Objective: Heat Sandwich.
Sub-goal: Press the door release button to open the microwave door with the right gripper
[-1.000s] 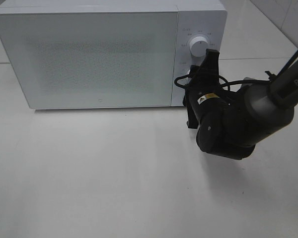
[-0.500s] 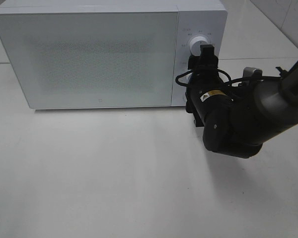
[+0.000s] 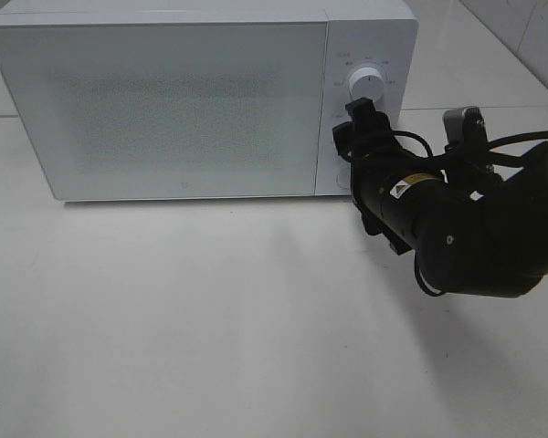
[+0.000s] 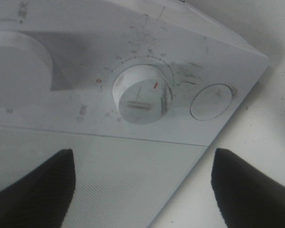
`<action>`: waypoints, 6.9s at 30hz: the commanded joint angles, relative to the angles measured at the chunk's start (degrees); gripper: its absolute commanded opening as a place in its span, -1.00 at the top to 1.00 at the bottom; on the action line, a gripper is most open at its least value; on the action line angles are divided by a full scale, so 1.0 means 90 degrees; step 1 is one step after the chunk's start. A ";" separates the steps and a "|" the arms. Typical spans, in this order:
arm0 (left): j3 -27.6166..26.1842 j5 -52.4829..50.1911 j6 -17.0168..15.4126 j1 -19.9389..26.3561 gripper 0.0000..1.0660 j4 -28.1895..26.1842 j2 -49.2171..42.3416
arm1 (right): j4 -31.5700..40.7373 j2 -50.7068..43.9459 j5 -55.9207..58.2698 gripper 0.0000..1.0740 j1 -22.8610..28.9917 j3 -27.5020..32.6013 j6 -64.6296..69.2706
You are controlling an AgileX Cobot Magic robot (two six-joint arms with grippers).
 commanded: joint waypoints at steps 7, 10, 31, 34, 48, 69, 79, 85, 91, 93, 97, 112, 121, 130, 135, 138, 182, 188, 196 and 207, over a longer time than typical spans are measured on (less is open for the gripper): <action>0.0025 -0.0076 0.0000 0.0038 -0.83 -0.0006 -0.0102 | -0.0286 -0.1070 0.2279 -0.42 -0.0006 0.0127 -0.3202; 0.0025 -0.0076 0.0000 0.0038 -0.83 -0.0006 -0.0102 | -0.0286 -0.1229 0.2642 -0.42 -0.0006 0.0127 -0.3801; 0.0025 -0.0076 0.0000 0.0038 -0.83 -0.0006 -0.0102 | -0.1350 -0.2400 0.6755 -0.42 -0.0764 0.0019 -0.6417; 0.0025 -0.0076 0.0000 0.0038 -0.83 -0.0006 -0.0102 | -0.1630 -0.2566 0.7175 -0.42 -0.0764 -0.0057 -0.6423; 0.0025 -0.0076 0.0000 0.0038 -0.83 -0.0006 -0.0102 | -0.2922 -0.4291 0.9829 -0.42 -0.0751 -0.0280 -0.6423; 0.0025 -0.0076 0.0000 0.0038 -0.83 -0.0006 -0.0102 | -0.3680 -0.7926 1.2554 -0.42 -0.0751 -0.0267 -0.6194; 0.0025 -0.0076 0.0000 0.0038 -0.83 -0.0006 -0.0102 | -0.3947 -0.9479 1.3006 -0.42 -0.1623 -0.0140 -0.5787; 0.0025 -0.0076 0.0000 0.0038 -0.83 -0.0006 -0.0102 | -0.3998 -1.0326 1.2841 -0.42 -0.2298 0.0210 -0.5755; 0.0025 -0.0076 0.0000 0.0038 -0.83 -0.0006 -0.0102 | -0.3998 -1.1033 1.2643 -0.42 -0.2814 0.0573 -0.5539; 0.0025 -0.0076 0.0000 0.0038 -0.83 -0.0006 -0.0102 | -0.3998 -1.1300 1.2567 -0.42 -0.3005 0.0707 -0.5532; 0.0025 -0.0076 0.0000 0.0038 -0.83 -0.0006 -0.0102 | -0.3998 -1.1529 1.2401 -0.42 -0.3158 0.0815 -0.5539; 0.0025 -0.0076 0.0000 0.0038 -0.83 -0.0006 -0.0089 | -0.3973 -1.2083 1.2261 -0.42 -0.3559 0.0904 -0.5621; 0.0025 -0.0076 0.0000 0.0038 -0.83 -0.0006 -0.0089 | -0.3973 -1.2083 1.2249 -0.43 -0.3559 0.0885 -0.5621; 0.0025 -0.0076 0.0000 0.0038 -0.83 -0.0006 -0.0089 | -0.3953 -1.1370 1.1376 -0.44 -0.3559 0.0738 -0.5615; 0.0025 -0.0076 0.0000 0.0038 -0.83 -0.0006 -0.0089 | -0.3953 -1.0854 1.0625 -0.44 -0.3552 0.0738 -0.5736; 0.0025 -0.0076 0.0000 0.0038 -0.83 -0.0006 -0.0089 | -0.3953 -1.0657 1.0383 -0.44 -0.3552 0.0751 -0.5730; 0.0025 -0.0076 0.0000 0.0038 -0.83 -0.0006 -0.0089 | -0.3947 -0.5901 0.4717 -0.42 -0.3552 0.1101 -0.5640; 0.0025 -0.0076 0.0000 0.0038 -0.83 -0.0006 -0.0089 | -0.3743 -0.5214 0.3470 -0.42 -0.3546 0.1502 -0.6042; 0.0025 -0.0076 0.0000 0.0038 -0.83 -0.0006 -0.0089 | -0.2820 -0.4450 0.2235 -0.42 -0.3546 0.1878 -0.6888; 0.0025 -0.0076 0.0000 0.0038 -0.83 -0.0006 -0.0089 | -0.1496 -0.3177 0.0828 -0.42 -0.2546 0.1980 -0.7531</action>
